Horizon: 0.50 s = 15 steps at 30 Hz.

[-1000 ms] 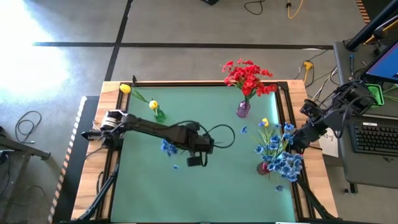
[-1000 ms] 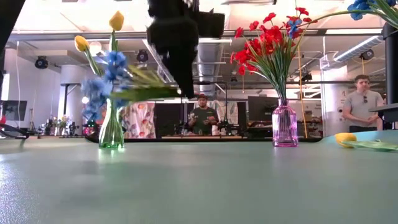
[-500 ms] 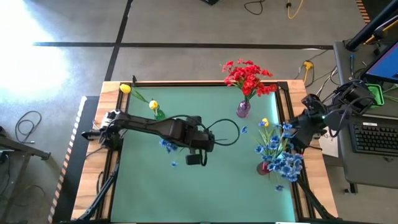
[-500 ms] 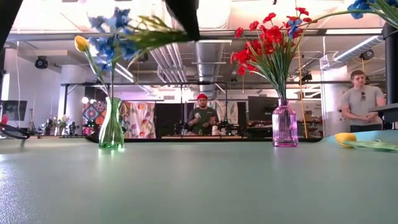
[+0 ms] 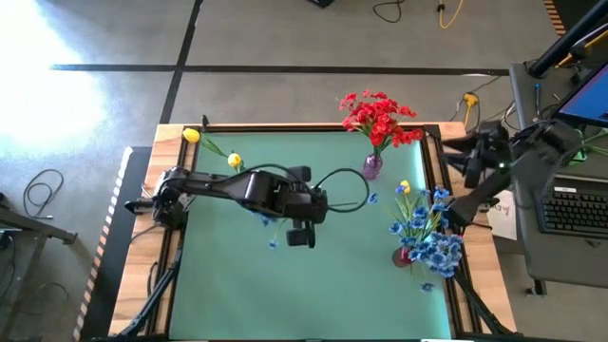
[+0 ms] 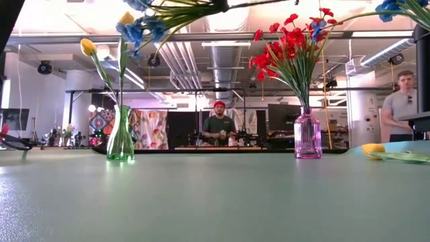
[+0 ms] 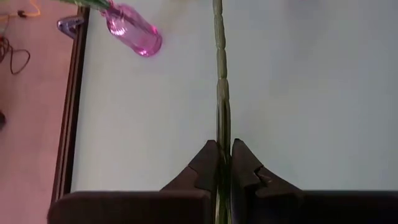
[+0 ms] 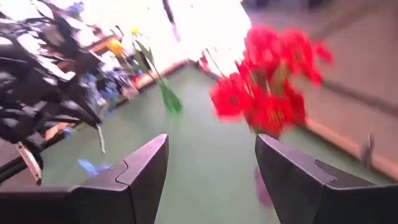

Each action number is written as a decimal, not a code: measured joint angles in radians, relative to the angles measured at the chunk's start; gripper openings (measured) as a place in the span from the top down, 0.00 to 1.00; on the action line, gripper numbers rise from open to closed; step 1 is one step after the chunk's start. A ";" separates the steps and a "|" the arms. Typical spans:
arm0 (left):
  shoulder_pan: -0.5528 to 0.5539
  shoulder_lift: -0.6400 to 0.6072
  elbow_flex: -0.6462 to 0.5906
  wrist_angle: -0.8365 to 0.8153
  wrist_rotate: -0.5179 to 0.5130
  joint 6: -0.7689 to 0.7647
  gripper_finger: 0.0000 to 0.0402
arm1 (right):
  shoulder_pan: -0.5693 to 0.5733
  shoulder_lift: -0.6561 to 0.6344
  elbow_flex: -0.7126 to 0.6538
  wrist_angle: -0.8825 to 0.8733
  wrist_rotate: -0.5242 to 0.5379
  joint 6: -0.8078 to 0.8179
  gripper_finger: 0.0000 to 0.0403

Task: Sort flowers into vase by color
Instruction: Put the blue flower into the red vase

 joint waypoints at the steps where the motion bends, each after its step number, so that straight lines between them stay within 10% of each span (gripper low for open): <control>1: 0.000 0.000 0.006 0.003 0.000 0.003 1.00 | 0.000 0.001 0.014 0.043 0.012 -0.082 0.42; 8: 0.006 0.000 0.019 0.094 -0.003 0.042 1.00 | 0.000 0.051 0.035 0.478 -0.092 -0.670 0.42; 15: 0.007 0.000 0.018 0.277 -0.003 0.161 1.00 | 0.000 0.197 0.062 0.594 -0.160 -0.925 0.44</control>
